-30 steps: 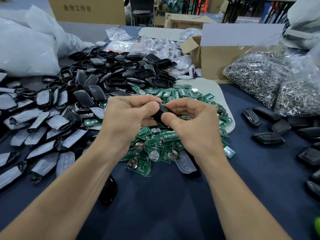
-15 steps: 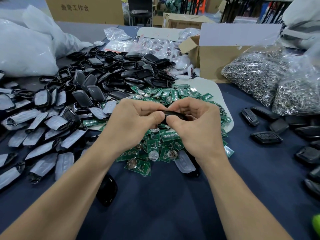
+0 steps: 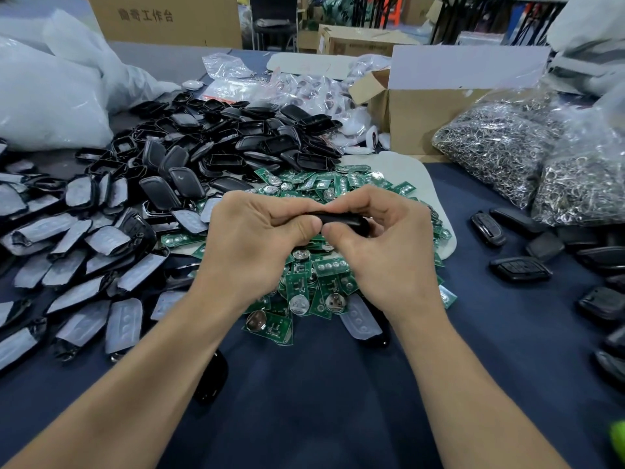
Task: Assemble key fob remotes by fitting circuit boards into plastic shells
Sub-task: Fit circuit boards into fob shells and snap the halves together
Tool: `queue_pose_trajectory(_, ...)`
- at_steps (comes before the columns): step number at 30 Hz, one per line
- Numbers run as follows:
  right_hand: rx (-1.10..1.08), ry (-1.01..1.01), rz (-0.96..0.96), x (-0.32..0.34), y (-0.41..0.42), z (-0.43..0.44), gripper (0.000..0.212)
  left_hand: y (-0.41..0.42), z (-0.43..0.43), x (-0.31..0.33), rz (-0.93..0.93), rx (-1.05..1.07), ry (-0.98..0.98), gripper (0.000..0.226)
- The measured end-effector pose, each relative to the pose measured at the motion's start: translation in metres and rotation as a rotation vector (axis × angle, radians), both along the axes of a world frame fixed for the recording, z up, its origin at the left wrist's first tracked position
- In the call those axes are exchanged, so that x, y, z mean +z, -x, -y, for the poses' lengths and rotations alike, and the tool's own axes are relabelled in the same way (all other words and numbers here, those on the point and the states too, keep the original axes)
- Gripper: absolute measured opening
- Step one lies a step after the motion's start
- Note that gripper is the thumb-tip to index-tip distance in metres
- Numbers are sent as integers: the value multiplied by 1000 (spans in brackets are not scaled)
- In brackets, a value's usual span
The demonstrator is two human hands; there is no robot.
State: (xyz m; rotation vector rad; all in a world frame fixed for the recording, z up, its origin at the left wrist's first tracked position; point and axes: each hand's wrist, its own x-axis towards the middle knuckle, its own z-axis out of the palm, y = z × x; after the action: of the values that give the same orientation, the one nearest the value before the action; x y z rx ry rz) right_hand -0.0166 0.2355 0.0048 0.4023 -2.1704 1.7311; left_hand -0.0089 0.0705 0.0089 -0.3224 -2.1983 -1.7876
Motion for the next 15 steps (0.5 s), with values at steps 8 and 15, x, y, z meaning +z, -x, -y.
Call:
queue_pose_trajectory(8,-4,-68,-73,1,-1,-4,15,0,2,4,89,-112,-136,29)
queue_pose_trajectory(15,-10,-64,-70,2,-1,-4,12,0,2,1,123,-100,-152,22)
